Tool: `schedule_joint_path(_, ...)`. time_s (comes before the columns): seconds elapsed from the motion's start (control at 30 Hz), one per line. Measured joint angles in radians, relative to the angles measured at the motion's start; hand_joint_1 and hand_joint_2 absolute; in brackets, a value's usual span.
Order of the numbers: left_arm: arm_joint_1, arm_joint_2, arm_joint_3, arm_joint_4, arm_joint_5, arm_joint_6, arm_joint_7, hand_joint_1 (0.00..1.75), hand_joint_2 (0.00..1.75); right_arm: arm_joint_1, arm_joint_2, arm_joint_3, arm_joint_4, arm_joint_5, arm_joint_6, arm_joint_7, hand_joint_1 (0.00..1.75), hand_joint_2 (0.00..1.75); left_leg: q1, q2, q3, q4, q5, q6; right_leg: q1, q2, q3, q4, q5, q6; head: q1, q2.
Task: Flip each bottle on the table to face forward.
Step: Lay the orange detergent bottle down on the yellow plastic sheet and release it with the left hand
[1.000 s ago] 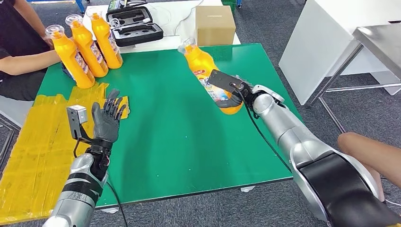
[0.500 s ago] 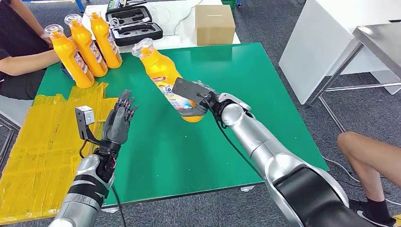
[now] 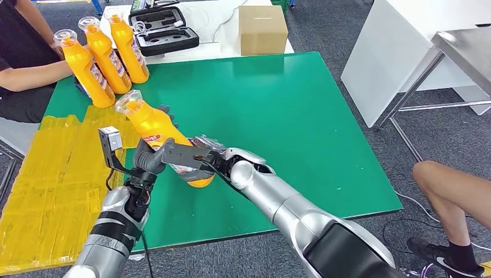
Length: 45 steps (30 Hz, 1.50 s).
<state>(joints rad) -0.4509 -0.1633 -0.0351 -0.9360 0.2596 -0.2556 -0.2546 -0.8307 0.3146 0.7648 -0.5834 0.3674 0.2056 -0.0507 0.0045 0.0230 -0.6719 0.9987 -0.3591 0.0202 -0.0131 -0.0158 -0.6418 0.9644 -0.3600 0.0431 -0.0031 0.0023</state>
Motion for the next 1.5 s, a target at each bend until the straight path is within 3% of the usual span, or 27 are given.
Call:
schedule_joint_path(0.23,0.016,0.001,-0.010,-0.012,0.025,-0.028,0.004,0.00,1.75,-0.008,0.005,0.031,0.026,-0.011,0.000,0.000,1.75,1.75,0.000,0.000,0.000,0.000,0.000,0.000,0.000,0.000,0.000,0.000,0.000,0.000,0.000,0.000)
schedule_joint_path(0.3,0.022,0.002,-0.014,-0.017,0.029,-0.033,0.006,0.25,1.75,-0.009,0.005,0.039,0.032,-0.014,0.001,0.000,1.75,1.75,0.000,0.000,0.000,0.000,0.000,0.000,0.000,0.000,-0.001,0.000,0.000,0.000,0.000,0.000)
schedule_joint_path(0.37,0.027,0.005,-0.021,-0.021,0.034,-0.041,0.010,1.08,1.75,-0.011,0.005,0.049,0.036,-0.015,0.002,0.000,1.75,1.75,0.000,0.001,0.000,0.000,0.000,0.000,0.000,0.000,-0.001,0.000,0.000,0.000,0.000,0.000)
schedule_joint_path(0.43,0.031,0.009,-0.028,-0.023,0.039,-0.051,0.014,1.70,1.75,-0.012,0.005,0.061,0.039,-0.015,0.003,0.002,1.75,1.75,0.000,0.001,0.000,0.000,0.000,0.000,0.000,0.000,-0.001,0.000,0.000,0.000,0.000,0.000)
schedule_joint_path(0.47,0.034,0.011,-0.031,-0.023,0.040,-0.055,0.012,1.75,1.75,-0.013,0.005,0.067,0.041,-0.016,0.003,0.002,1.75,1.75,0.000,0.001,0.000,0.000,0.000,0.000,0.000,0.000,-0.001,0.000,0.000,0.000,0.000,0.000)
schedule_joint_path(0.93,0.049,0.025,-0.053,-0.057,-0.015,-0.050,-0.042,1.75,1.75,-0.029,-0.001,0.109,0.057,-0.031,-0.001,0.000,1.75,1.75,0.000,0.001,-0.001,0.000,0.000,0.000,0.000,0.000,-0.002,0.000,0.000,0.000,0.000,0.000)
schedule_joint_path(1.37,0.046,0.025,-0.061,-0.092,-0.079,0.022,-0.065,1.75,1.75,-0.038,-0.016,0.110,0.054,-0.032,-0.066,-0.003,1.75,1.75,0.000,0.001,-0.001,0.000,0.000,0.000,0.000,0.000,-0.002,0.000,0.000,0.000,0.000,0.000)
schedule_joint_path(1.4,0.046,0.025,-0.062,-0.094,-0.079,0.023,-0.065,1.75,1.75,-0.038,-0.016,0.110,0.054,-0.032,-0.067,-0.003,1.43,1.75,0.000,0.001,-0.001,0.000,0.000,0.000,0.000,0.000,-0.002,0.000,0.000,0.000,-0.001,0.000)
schedule_joint_path(1.5,0.046,0.025,-0.063,-0.097,-0.092,0.033,-0.070,1.75,1.75,-0.038,-0.017,0.110,0.052,-0.030,-0.077,-0.006,0.12,0.44,0.000,0.001,-0.001,0.000,0.000,0.000,0.000,0.000,-0.002,0.000,0.000,0.000,-0.001,0.000)
